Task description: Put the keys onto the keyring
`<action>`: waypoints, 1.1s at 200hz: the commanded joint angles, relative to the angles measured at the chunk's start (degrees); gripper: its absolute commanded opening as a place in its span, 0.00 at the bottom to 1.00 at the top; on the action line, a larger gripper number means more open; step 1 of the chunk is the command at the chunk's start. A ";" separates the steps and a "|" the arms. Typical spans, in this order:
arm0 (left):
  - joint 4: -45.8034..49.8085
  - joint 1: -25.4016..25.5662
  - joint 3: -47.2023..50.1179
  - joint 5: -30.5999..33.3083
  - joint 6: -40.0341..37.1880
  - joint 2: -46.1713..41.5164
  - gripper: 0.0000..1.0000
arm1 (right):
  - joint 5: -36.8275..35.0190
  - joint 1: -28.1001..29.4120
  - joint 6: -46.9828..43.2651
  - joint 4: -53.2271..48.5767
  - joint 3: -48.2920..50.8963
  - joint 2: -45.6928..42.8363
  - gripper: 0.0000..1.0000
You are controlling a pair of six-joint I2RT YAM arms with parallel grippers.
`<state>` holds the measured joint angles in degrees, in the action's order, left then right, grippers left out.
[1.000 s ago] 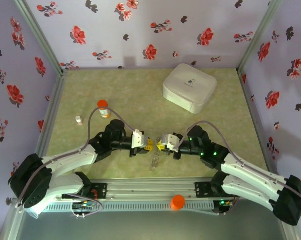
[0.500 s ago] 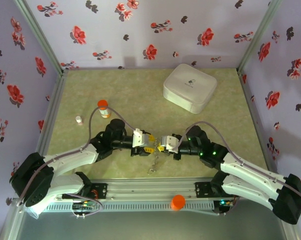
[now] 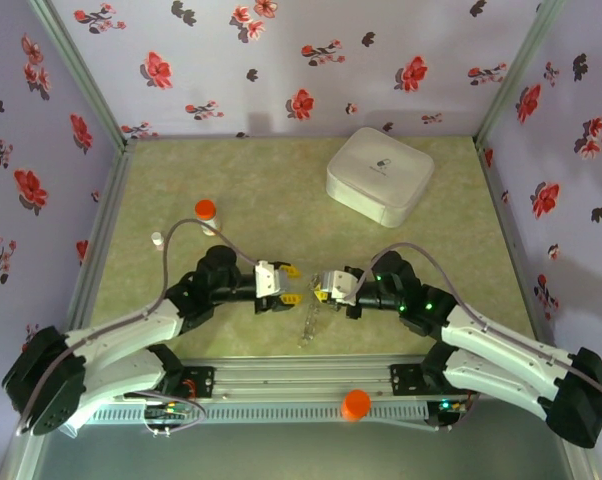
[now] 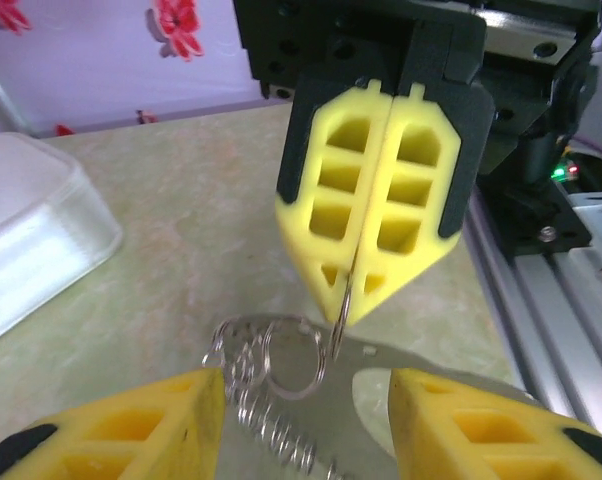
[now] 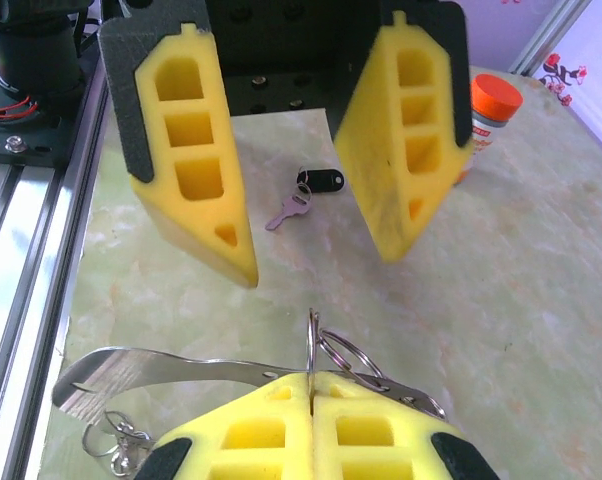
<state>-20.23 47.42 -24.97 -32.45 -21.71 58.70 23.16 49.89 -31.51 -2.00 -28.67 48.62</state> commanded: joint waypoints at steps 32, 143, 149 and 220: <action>1.15 1.27 0.13 5.60 -6.62 0.78 0.46 | 2.05 0.34 0.72 2.11 -0.95 -0.52 0.00; -11.98 2.22 -1.39 1.99 -4.50 9.66 0.43 | 3.54 0.70 0.43 2.47 -1.57 1.21 0.00; -12.03 2.19 -1.48 1.75 -4.49 9.72 0.42 | 3.55 0.70 0.48 2.50 -1.57 1.27 0.00; -12.75 2.16 -1.39 -0.24 -3.12 9.64 0.16 | 3.80 0.99 -0.37 1.38 -1.91 1.56 0.00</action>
<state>-30.46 49.23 -25.02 -30.74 -25.47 68.29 25.74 50.28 -31.51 -1.61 -28.67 50.17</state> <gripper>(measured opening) 0.207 0.050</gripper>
